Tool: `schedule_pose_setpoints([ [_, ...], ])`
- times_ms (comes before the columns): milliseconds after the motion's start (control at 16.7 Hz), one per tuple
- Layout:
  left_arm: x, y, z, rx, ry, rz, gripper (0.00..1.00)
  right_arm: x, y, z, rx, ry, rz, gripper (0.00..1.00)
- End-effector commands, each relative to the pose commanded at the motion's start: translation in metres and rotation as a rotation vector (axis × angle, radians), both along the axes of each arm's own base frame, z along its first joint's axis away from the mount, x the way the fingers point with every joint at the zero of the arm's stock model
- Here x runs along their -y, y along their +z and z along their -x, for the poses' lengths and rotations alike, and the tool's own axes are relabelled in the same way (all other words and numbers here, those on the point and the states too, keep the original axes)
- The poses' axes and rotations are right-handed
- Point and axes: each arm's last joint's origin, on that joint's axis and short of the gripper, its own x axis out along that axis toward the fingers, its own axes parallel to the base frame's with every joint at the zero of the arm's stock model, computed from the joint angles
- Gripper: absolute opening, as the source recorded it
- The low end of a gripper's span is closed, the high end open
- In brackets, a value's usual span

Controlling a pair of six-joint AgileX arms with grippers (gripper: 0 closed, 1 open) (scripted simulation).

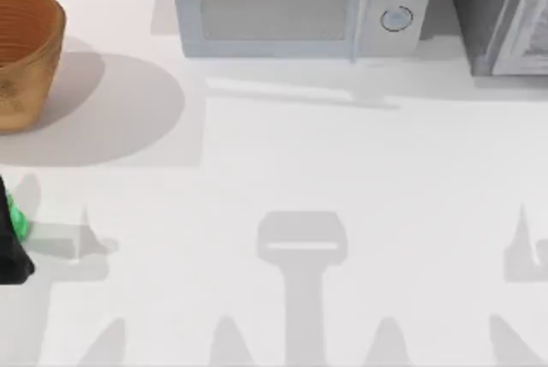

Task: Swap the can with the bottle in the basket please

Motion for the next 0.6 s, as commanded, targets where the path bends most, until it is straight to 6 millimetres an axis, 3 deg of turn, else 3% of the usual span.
schedule_pose_setpoints([
  [300, -0.001, 0.006, -0.001, -0.047, 0.014, -0.005, 1.00, 0.000, 0.000, 0.000, 0.000, 0.000, 0.000, 1.00],
  [600, -0.006, 0.049, -0.013, -0.223, 0.037, -0.029, 1.00, 0.000, 0.000, 0.000, 0.000, 0.000, 0.000, 1.00],
])
